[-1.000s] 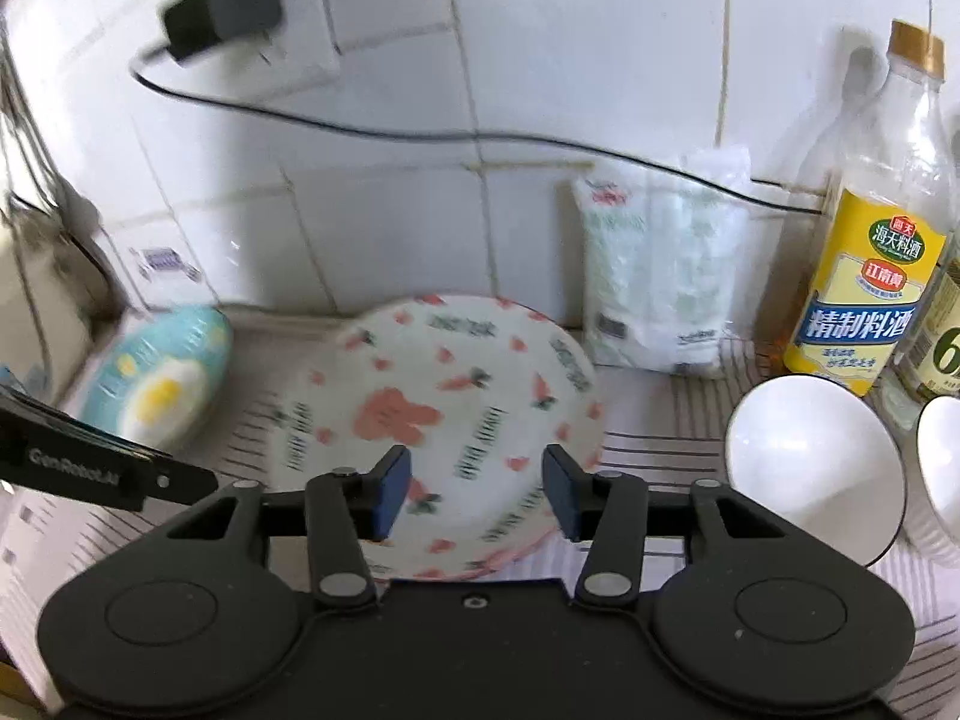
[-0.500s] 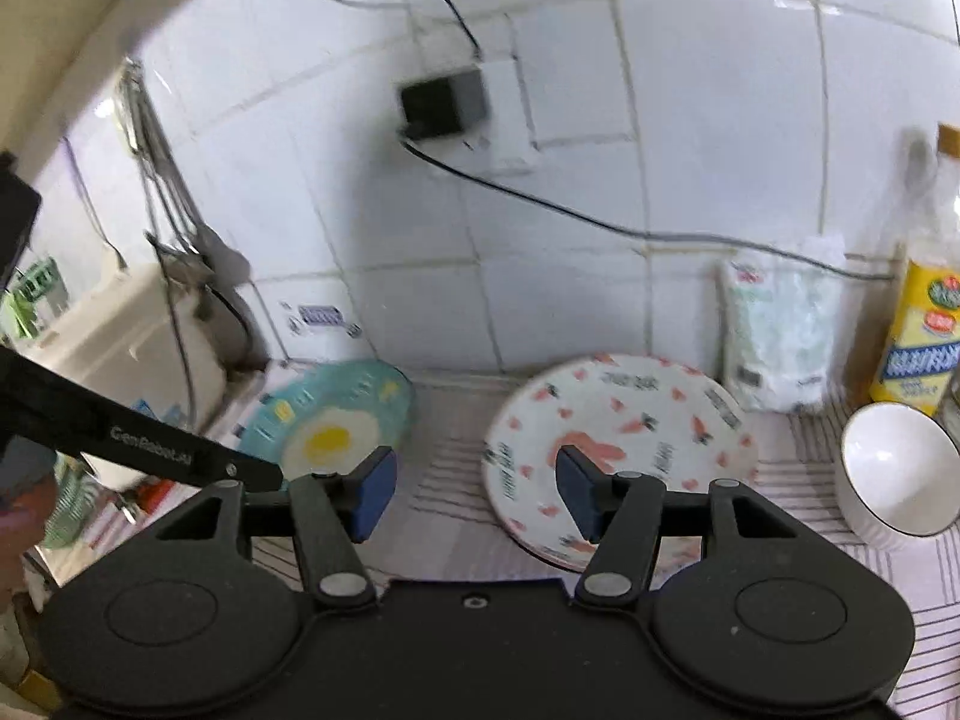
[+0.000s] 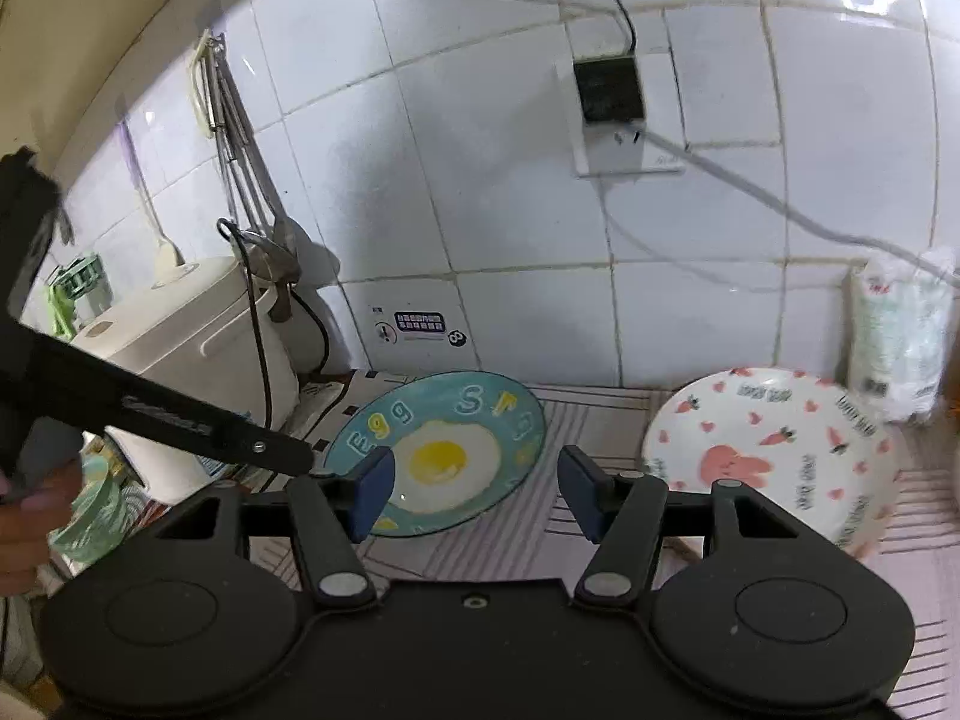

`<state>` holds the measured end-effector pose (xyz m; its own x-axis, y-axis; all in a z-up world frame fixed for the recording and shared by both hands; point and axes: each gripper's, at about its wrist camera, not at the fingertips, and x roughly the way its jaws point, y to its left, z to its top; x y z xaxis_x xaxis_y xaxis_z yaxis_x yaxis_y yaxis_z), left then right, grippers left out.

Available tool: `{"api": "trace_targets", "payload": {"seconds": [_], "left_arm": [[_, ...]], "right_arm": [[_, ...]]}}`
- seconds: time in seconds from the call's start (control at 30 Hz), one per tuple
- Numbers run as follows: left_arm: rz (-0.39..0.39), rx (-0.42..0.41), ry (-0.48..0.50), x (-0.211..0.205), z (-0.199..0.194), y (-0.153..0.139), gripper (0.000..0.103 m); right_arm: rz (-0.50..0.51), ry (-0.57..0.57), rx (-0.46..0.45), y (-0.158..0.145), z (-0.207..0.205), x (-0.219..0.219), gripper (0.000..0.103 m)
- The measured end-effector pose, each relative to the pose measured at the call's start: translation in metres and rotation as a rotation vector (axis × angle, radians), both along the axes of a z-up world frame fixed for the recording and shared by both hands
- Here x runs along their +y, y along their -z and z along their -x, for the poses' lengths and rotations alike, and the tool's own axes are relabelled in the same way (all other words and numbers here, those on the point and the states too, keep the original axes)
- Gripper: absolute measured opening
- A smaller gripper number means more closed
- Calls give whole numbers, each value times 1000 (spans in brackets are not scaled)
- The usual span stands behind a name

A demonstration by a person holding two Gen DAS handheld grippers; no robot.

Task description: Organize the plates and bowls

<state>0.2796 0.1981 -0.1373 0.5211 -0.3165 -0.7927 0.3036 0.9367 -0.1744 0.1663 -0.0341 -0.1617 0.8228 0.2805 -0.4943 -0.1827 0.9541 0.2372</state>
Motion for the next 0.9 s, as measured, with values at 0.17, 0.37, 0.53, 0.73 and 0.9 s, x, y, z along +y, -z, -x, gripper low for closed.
{"api": "trace_targets", "payload": {"seconds": [0.17,0.37,0.53,0.73,0.9], "left_arm": [[33,-2,-3,24,-20,15,56],[8,8,9,32,-44,53,63],[4,76,-29,35,-62,84,63],[10,94,-32,32,-76,101,42],[20,109,-41,32,-80,105,30]], "right_arm": [[-92,39,38,26,-23,15,65],[-166,110,119,63,-55,25,65],[-225,180,176,90,-74,29,64],[-270,240,214,102,-87,33,54],[-233,335,229,102,-94,32,24]]}}
